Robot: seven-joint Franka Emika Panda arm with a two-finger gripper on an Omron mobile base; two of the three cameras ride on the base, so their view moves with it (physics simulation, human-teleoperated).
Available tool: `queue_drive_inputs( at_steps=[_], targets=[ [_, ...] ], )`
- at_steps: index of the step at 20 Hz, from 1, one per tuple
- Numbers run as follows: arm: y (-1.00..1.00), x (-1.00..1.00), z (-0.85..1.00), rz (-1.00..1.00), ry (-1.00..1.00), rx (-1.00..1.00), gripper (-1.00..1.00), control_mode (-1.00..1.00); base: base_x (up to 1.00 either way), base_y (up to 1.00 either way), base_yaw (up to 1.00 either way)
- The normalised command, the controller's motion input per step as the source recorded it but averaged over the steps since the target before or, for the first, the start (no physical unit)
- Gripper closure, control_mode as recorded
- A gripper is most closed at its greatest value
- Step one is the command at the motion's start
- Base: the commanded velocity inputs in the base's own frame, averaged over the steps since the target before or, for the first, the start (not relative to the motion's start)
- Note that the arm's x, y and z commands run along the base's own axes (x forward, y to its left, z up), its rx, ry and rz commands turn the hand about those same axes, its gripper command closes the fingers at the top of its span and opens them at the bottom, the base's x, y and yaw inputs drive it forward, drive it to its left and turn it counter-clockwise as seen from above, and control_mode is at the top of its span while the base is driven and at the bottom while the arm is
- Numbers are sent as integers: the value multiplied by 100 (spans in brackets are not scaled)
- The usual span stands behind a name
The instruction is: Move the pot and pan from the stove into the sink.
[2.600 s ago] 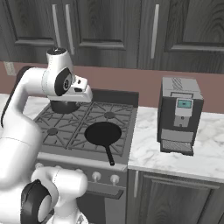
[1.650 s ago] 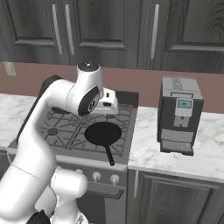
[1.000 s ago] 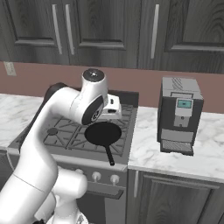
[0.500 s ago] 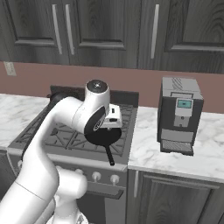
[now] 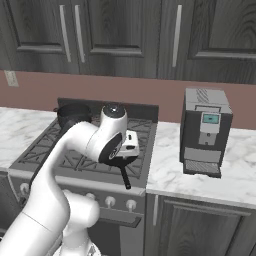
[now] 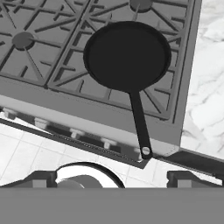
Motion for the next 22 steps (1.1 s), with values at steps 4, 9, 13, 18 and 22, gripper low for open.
queue_drive_inputs(
  at_steps=[4, 9, 13, 18, 22],
  targets=[
    [0, 1, -42, 5, 8, -6, -100, -100, 0, 0, 0],
    [0, 2, -39, 5, 6, -6, -100, -100, 0, 0, 0],
    [0, 5, -35, 5, 3, -4, -100, -100, 0, 0, 0],
    [0, 10, -34, 4, 0, -2, -100, -100, 0, 0, 0],
    [0, 13, -30, 3, 0, -1, -100, -100, 0, 0, 0]
  ],
)
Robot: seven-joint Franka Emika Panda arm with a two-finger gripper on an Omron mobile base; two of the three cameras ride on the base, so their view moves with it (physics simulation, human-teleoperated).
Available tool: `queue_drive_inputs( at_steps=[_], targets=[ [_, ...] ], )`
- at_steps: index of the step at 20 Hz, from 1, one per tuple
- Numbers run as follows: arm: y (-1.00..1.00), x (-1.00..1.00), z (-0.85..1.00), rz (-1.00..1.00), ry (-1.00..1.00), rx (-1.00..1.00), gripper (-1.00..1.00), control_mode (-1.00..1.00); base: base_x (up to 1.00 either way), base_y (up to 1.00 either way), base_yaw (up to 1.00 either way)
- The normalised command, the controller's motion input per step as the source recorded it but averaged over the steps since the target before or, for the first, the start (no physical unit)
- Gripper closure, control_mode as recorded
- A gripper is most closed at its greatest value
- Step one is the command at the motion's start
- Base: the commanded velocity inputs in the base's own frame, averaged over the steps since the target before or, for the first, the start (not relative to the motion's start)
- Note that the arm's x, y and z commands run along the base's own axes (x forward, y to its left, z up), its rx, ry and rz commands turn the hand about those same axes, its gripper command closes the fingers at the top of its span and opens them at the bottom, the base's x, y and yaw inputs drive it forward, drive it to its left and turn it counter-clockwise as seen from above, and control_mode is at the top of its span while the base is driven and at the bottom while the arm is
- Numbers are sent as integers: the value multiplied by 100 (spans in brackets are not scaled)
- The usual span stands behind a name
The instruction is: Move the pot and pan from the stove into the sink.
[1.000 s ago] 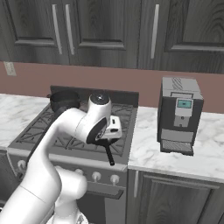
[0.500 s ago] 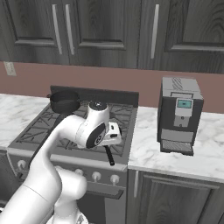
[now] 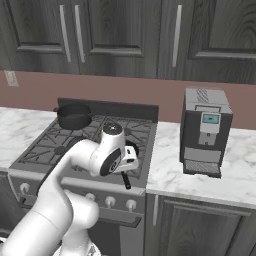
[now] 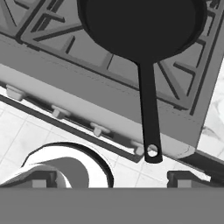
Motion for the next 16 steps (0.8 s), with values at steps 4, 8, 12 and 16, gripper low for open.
queue_drive_inputs(
  at_steps=[4, 8, 12, 16],
  targets=[
    [0, 15, -27, 3, 0, -1, -100, -100, 0, 0, 0],
    [0, 17, -29, 2, 0, -3, -100, -100, 0, 0, 0],
    [-4, 21, -26, 0, 0, -4, -100, -100, 0, 0, 0],
    [-11, 20, -19, 0, 0, -2, -100, -100, 0, 0, 0]
  ],
)
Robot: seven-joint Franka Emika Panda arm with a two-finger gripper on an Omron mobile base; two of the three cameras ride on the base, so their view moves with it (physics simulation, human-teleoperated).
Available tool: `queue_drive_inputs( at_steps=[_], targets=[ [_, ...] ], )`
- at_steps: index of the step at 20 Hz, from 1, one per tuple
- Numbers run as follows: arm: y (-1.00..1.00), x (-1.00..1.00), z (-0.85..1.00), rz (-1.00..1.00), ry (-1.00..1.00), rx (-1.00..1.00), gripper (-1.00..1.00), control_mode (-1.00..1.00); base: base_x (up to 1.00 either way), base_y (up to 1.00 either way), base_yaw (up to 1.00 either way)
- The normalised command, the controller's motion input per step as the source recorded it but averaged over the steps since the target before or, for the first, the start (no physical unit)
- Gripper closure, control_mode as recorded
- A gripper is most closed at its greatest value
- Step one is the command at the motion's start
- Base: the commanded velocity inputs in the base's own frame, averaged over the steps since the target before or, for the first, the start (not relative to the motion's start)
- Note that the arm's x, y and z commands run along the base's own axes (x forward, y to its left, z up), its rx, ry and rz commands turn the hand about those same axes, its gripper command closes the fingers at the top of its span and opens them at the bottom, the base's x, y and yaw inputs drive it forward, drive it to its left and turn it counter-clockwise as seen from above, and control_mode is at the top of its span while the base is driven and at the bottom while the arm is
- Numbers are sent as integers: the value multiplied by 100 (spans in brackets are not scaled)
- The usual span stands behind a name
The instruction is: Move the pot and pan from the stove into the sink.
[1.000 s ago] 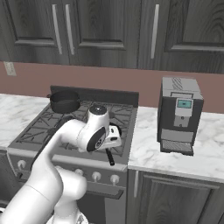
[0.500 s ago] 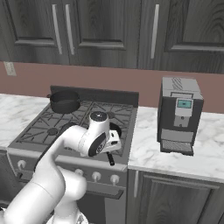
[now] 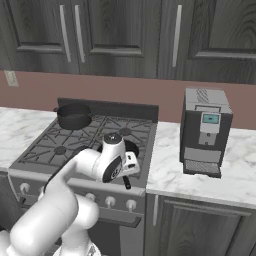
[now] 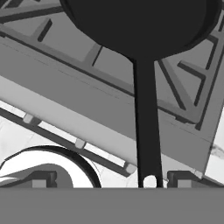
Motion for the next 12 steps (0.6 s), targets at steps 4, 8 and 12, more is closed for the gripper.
queue_drive_inputs(
  at_steps=[4, 8, 12],
  targets=[
    [-16, 17, -17, 0, 0, -1, -100, -100, 0, 0, 0],
    [-23, 15, -12, 0, -1, 0, -100, -100, 0, 0, 0],
    [-20, 16, -14, 0, 0, 0, -100, -100, 0, 0, 0]
  ],
)
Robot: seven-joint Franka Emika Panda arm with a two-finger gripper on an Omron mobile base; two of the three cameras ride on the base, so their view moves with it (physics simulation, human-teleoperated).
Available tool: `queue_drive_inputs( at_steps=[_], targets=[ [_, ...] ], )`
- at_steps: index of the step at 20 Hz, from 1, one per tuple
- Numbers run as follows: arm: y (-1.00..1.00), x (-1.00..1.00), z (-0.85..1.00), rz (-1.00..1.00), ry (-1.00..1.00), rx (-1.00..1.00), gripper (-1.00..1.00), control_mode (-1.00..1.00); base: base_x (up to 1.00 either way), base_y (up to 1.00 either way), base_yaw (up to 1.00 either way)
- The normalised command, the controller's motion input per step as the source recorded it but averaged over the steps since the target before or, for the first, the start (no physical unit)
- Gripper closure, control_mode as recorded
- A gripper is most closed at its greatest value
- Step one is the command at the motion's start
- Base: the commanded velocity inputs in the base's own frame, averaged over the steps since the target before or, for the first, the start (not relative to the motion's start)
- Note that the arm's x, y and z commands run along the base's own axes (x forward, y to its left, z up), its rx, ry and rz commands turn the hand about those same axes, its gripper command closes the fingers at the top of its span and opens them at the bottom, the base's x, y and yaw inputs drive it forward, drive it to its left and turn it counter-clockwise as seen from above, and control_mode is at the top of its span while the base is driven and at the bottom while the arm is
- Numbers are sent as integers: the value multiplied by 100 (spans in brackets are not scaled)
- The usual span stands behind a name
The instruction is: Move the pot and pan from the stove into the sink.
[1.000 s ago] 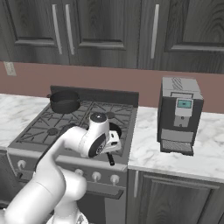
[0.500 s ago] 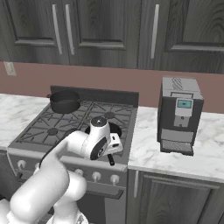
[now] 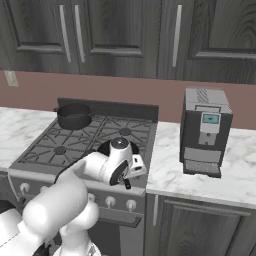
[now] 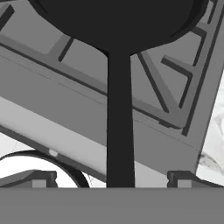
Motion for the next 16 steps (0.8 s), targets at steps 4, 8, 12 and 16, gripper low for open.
queue_drive_inputs(
  at_steps=[4, 8, 12, 16],
  targets=[
    [-5, 1, -1, 0, 0, 0, -100, -100, 0, 0, 0],
    [0, 0, 0, 0, 0, 0, -100, -100, 0, 0, 0],
    [0, 0, -9, 0, 0, 0, -100, -100, 0, 0, 0],
    [0, 0, -24, 0, 0, -2, -100, -100, 0, 0, 0]
  ],
)
